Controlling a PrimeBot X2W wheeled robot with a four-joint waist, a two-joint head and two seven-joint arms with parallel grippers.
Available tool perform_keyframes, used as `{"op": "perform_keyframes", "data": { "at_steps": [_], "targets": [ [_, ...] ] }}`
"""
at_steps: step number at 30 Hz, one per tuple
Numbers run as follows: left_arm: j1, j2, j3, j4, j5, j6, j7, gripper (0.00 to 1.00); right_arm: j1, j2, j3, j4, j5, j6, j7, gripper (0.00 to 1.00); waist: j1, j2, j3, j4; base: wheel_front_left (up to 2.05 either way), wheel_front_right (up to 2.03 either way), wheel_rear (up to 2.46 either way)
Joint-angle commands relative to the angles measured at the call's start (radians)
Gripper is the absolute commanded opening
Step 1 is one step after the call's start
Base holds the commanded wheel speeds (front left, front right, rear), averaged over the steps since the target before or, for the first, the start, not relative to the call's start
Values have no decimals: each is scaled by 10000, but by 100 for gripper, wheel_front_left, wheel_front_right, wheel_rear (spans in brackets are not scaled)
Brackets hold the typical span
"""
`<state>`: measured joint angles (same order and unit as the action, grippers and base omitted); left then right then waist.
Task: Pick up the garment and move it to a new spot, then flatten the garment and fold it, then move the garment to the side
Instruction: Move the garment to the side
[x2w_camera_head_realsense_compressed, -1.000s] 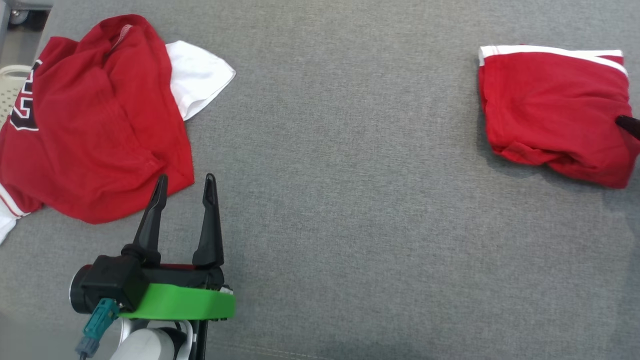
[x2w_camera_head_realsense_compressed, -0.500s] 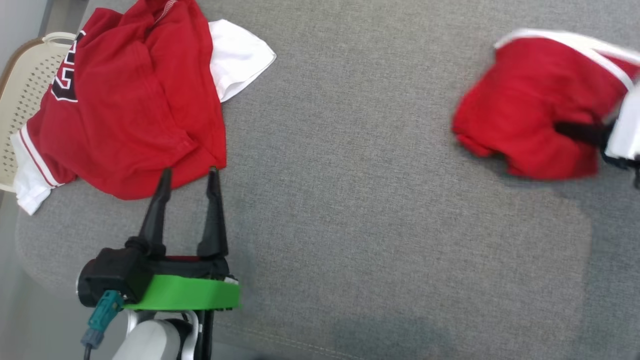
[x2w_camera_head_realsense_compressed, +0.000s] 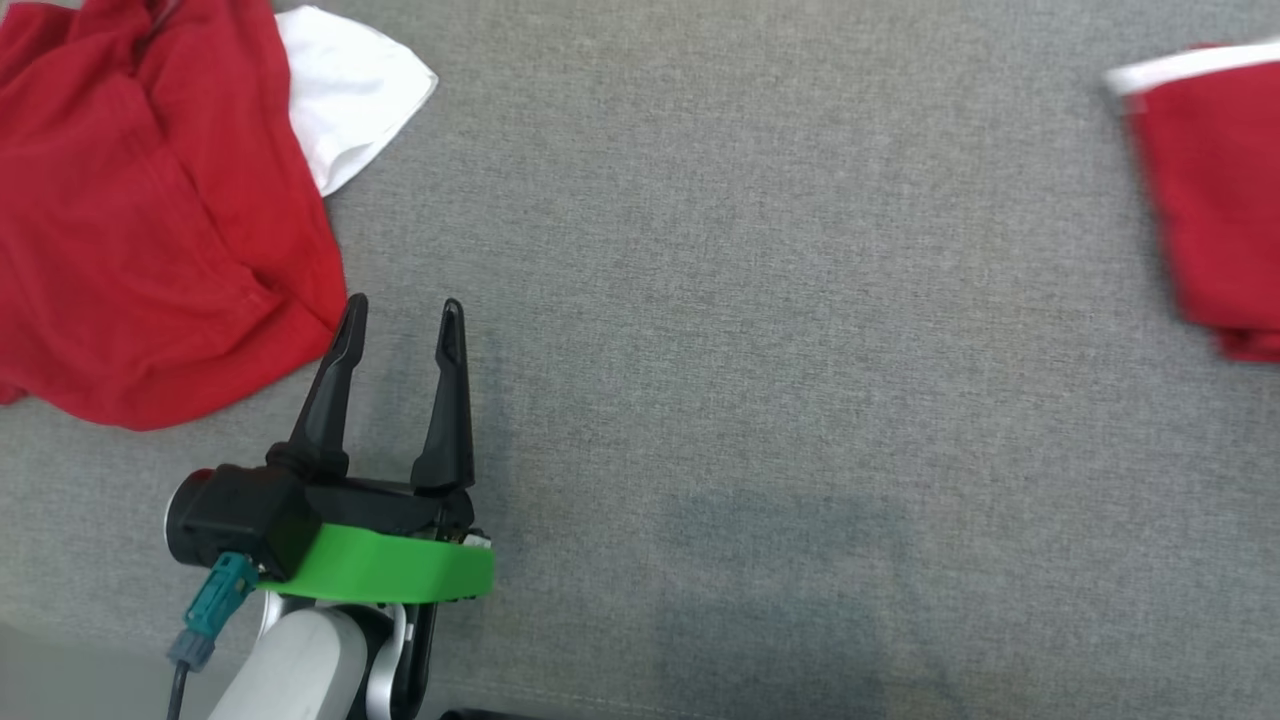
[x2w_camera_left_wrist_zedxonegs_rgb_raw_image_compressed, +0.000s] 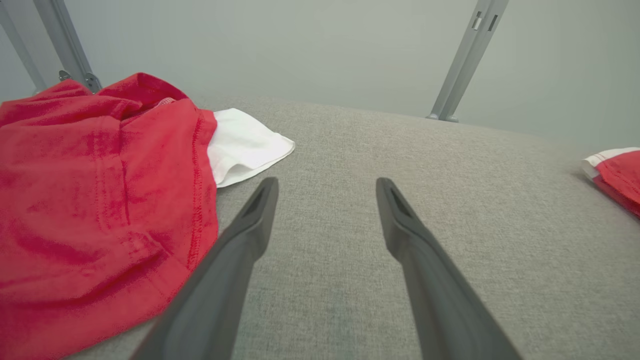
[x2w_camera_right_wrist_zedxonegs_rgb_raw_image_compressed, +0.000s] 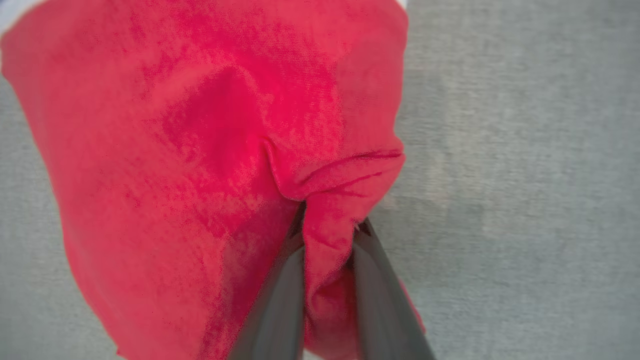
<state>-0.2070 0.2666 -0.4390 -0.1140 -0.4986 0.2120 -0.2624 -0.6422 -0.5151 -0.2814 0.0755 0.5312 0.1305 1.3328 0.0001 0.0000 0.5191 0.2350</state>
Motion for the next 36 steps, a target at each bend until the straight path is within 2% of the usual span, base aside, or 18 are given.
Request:
{"op": "perform_keyframes", "data": {
  "at_steps": [1, 5, 8, 11, 19, 21, 22, 27, 29, 31, 32, 36],
  "targets": [
    [-228, 16, -15, 11, 61, -89, -30, 100, 569, -790, -610, 176, -527, 4, -245, 0, -1, 0, 379, -86, 0, 0, 0],
    [-357, 119, 41, -165, 110, -134, -30, 100, 1389, -2107, -2132, 434, -1486, 4, -1103, 0, -1, 0, 679, -28, 0, 0, 0],
    [-307, 152, 88, -332, 143, -51, -31, 100, 1964, -2653, -2775, 837, -1974, 4, -1956, 0, -1, 0, 771, -57, 0, 0, 0],
    [-276, 201, 122, -482, 171, 8, -4, 100, 2188, -3018, -2992, 1008, -2230, -1, -2510, 0, -1, 0, 902, -120, 0, 0, 0],
    [-135, 413, 238, -724, 197, 175, 179, 100, 1942, -2931, -2580, 1596, -2685, -1, -4203, 0, -1, 0, 1131, -374, 0, 0, 0],
    [-119, 442, 289, -779, 178, 228, 194, 100, 1757, -2952, -2467, 1746, -3047, -2, -4630, 47, -1, 0, 1155, -451, 0, 0, 0],
    [-124, 454, 319, -807, 168, 254, 204, 100, 1639, -2937, -2422, 1881, -3188, -2, -4771, 100, -1, 0, 1170, -488, 0, 0, 0],
    [-30, 574, 511, -927, 186, 445, 209, 100, 1103, -3029, -1853, 2352, -3570, -2, -5728, 100, -1, 0, 840, -893, 0, 0, 0],
    [59, 591, 558, -925, 168, 488, 212, 100, 996, -3085, -1327, 2354, -3568, -2, -6334, 100, -1, 0, 570, -1101, 0, 0, 0],
    [224, 619, 585, -811, 105, 532, 209, 100, 701, -2923, -918, 2257, -3234, -7, -7157, 100, -1, 0, 163, -1304, 0, 0, 0],
    [355, 655, 582, -668, 38, 513, 227, 100, 597, -2806, -213, 1922, -3088, 2, -8083, 100, -1, 0, -292, -1501, 0, 0, 0],
    [641, 678, 618, -308, -139, 490, 252, 100, 494, -2122, 819, 1117, -2914, -5, -9939, 100, -1, 0, -1260, -1838, 0, 0, 0]
  ]
}}
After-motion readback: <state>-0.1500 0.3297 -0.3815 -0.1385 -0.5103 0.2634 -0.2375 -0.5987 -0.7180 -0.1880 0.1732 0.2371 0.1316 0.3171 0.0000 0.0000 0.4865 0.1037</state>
